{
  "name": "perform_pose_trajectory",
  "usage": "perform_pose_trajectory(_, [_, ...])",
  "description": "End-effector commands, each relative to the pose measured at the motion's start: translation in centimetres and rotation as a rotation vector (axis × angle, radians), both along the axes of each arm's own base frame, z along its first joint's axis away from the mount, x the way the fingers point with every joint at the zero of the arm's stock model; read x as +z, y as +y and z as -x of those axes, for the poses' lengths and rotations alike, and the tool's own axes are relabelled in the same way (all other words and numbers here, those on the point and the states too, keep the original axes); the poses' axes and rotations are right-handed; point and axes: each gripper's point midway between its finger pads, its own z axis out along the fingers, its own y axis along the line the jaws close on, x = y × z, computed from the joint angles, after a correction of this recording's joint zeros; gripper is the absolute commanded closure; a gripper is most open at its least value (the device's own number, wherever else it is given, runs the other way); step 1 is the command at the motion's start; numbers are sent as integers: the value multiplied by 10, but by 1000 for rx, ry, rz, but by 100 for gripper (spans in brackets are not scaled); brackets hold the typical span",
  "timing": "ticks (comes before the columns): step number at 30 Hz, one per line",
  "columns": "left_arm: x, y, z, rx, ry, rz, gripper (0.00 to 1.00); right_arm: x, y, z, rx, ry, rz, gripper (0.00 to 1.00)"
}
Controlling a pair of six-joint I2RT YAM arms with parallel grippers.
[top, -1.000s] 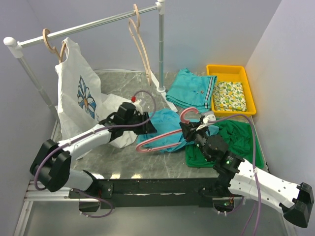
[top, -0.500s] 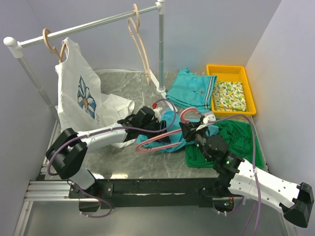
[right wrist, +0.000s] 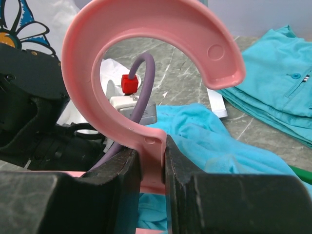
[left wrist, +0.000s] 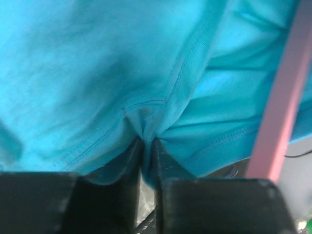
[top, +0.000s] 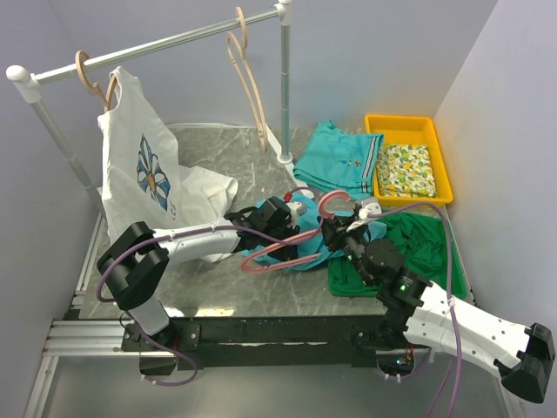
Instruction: Place the t-shirt on the hanger
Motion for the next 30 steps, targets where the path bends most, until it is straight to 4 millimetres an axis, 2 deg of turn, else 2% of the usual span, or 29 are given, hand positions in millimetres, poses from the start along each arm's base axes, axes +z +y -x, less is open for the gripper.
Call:
perform_pose_trajectory(1, [5, 0, -9, 15, -59, -32, 90, 21, -2, -1, -14, -48, -56, 100])
perform_pose_trajectory(5, [13, 7, -17, 70, -97, -23, 95, 22, -8, -4, -55, -41, -62, 100])
perform_pose_trajectory(6, [15, 16, -21, 93, -97, -12, 96, 21, -13, -7, -95, -32, -58, 100])
perform_pose_trajectory(8, [23, 20, -26, 123, -92, 43, 99, 23, -17, -10, -132, -24, -63, 100])
perform_pose_trajectory(9, [24, 33, -32, 159, -84, 61, 99, 23, -19, -12, -148, -20, -64, 100])
perform_pose_trajectory(11, [36, 37, -37, 182, -82, 125, 99, 26, -25, -14, -187, -22, -78, 100])
perform_pose_trajectory(12, [42, 47, -41, 209, -91, 146, 99, 28, -26, -14, -193, -27, -87, 100])
perform_pose_trajectory(15, [58, 58, -47, 244, -104, 206, 99, 33, -31, -17, -228, -31, -105, 100])
perform_pose_trajectory(19, [75, 68, -49, 258, -108, 282, 99, 37, -36, -20, -272, -31, -99, 100])
perform_pose_trajectory(23, [89, 78, -48, 263, -128, 307, 99, 40, -55, -25, -392, -19, -101, 100])
perform_pose_trajectory(26, [101, 84, -48, 269, -153, 317, 99, 43, -60, -26, -418, -22, -94, 100])
perform_pose_trajectory(30, [128, 90, -47, 256, -216, 326, 99, 45, -69, -27, -469, -24, -82, 100])
